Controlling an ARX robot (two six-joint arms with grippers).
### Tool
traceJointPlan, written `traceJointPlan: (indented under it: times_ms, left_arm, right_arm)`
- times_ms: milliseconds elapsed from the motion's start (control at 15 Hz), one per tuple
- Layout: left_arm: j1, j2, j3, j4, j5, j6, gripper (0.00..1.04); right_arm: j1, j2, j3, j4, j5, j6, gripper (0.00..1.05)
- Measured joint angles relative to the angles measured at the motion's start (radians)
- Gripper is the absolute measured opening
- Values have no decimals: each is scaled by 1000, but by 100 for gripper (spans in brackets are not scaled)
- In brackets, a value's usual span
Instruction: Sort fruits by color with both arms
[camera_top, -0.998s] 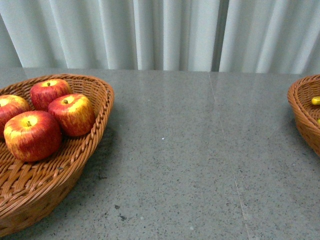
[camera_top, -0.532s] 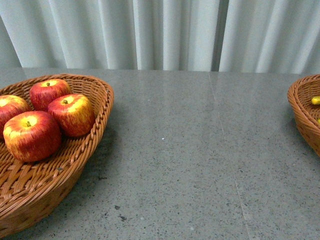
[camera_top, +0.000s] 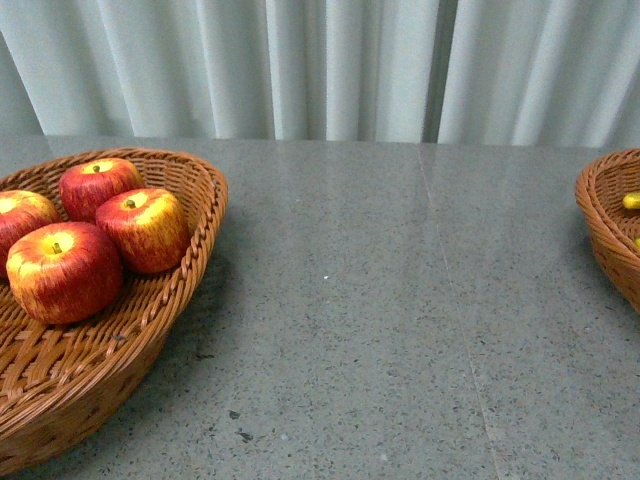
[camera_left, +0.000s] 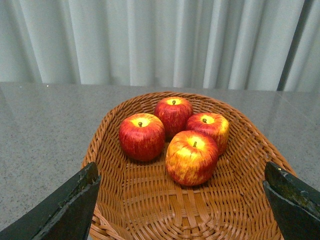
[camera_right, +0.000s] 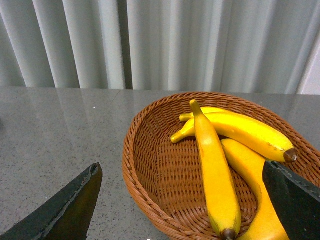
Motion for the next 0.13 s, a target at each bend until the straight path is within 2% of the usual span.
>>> traceJointPlan:
  times_ms: [133]
  left_arm:
    - [0,0,0,0,0,0,98]
  right_arm:
    - [0,0,0,0,0,0,98]
